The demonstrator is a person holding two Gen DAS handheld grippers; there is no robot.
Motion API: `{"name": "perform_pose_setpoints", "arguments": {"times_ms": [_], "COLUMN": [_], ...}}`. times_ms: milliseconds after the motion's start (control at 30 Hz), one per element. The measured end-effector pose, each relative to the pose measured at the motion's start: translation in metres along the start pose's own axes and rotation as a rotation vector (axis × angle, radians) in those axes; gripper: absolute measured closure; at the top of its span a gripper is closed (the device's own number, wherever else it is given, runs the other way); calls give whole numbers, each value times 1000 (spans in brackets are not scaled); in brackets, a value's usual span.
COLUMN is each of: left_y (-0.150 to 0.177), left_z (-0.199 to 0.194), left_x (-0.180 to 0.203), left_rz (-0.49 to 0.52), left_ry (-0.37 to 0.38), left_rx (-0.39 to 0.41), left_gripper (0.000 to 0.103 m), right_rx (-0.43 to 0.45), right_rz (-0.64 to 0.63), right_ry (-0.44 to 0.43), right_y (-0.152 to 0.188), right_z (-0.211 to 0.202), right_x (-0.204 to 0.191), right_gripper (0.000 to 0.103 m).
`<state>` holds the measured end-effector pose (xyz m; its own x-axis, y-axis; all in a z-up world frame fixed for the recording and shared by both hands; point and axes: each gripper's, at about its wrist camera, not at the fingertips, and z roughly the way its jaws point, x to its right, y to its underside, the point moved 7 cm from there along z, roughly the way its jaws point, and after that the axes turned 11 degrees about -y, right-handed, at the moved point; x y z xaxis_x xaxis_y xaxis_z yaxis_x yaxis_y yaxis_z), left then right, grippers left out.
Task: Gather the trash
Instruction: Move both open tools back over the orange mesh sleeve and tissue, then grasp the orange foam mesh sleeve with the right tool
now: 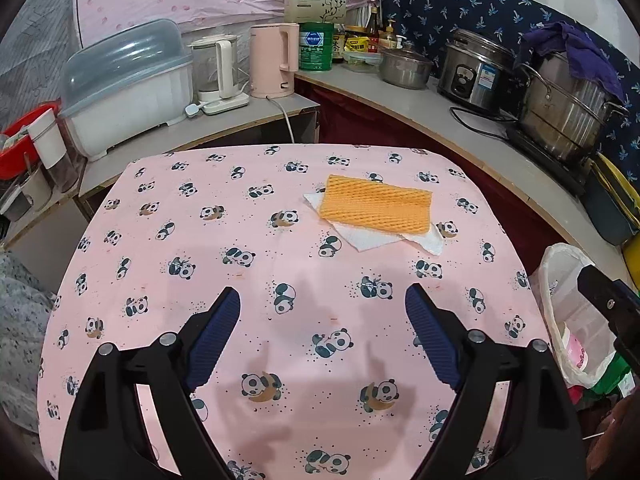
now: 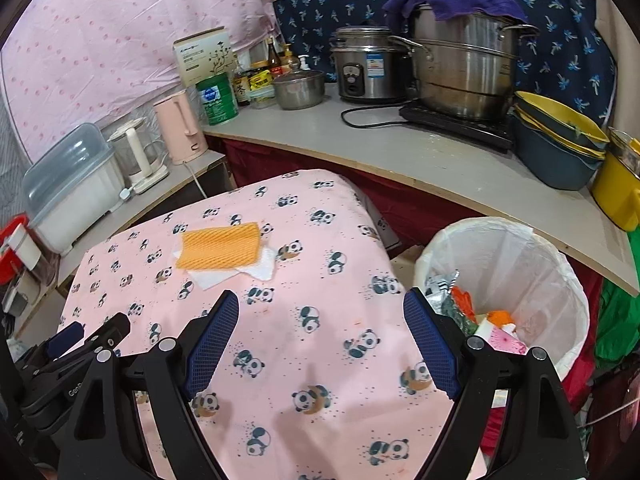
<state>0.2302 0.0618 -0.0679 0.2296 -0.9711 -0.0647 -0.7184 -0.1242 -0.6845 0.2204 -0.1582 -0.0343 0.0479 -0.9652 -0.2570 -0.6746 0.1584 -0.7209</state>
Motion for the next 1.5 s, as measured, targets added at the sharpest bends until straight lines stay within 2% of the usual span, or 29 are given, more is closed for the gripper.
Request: {"name": "perform_pose_setpoints", "arguments": {"times_ms": [533, 933, 1233, 1300, 1333, 1367, 1433, 1500], "left_y": [2, -10, -17, -18, -18, -19, -20, -20], "left_z": [28, 72, 101, 104, 106, 107, 108, 107], "left_x": [-36, -44, -38, -36, -35, -35, -34, -33], "left_rz": [-46, -68, -78, -75, -72, -70, -67, -67], "left_ry": [-48, -78, -71, -71, -70, -72, -71, -69], "left_rx": [-36, -70, -96, -100, -100, -99, -100, -100], "left_gripper": [21, 21, 21, 21, 21, 21, 21, 21], "right_rx": [-73, -130, -168, -194, -212, -231, -230, -234], "right_rz": [-49, -73, -37, -30, -27, -21, -15, -36], "right_ry": [-51, -60, -74, -73, -75, -86, -100, -91], "right_y": [1, -8, -31, -28, -26, -22, -18, -15], "right_z": [59, 132, 212, 226, 232, 237, 237, 230], "right_x": [-44, -58, -53, -51, -51, -51, -52, -53], "right_gripper": [26, 28, 32, 40, 53, 62, 65, 76]}}
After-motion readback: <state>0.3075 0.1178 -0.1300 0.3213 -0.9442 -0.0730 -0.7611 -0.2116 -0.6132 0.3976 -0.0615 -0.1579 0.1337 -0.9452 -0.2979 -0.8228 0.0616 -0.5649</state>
